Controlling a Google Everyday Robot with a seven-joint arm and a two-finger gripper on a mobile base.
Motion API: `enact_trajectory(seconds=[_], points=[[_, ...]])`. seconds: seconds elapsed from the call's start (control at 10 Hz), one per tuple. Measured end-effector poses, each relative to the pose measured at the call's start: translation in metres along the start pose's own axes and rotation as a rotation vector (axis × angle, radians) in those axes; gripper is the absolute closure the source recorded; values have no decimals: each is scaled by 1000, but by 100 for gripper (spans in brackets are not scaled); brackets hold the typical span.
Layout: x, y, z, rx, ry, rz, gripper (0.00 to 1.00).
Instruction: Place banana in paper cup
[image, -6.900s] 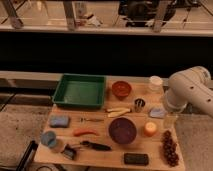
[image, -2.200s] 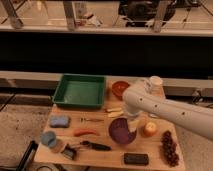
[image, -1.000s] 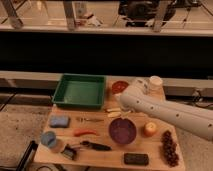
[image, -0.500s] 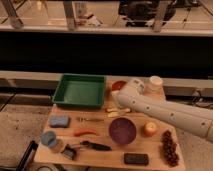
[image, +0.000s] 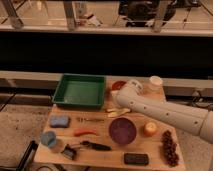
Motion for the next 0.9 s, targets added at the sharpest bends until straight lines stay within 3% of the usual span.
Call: enact_trajectory(seconds=[0.3, 0.9], points=[[0, 0, 21, -43, -5, 19, 20], [6, 12, 43, -180, -7, 51, 20]])
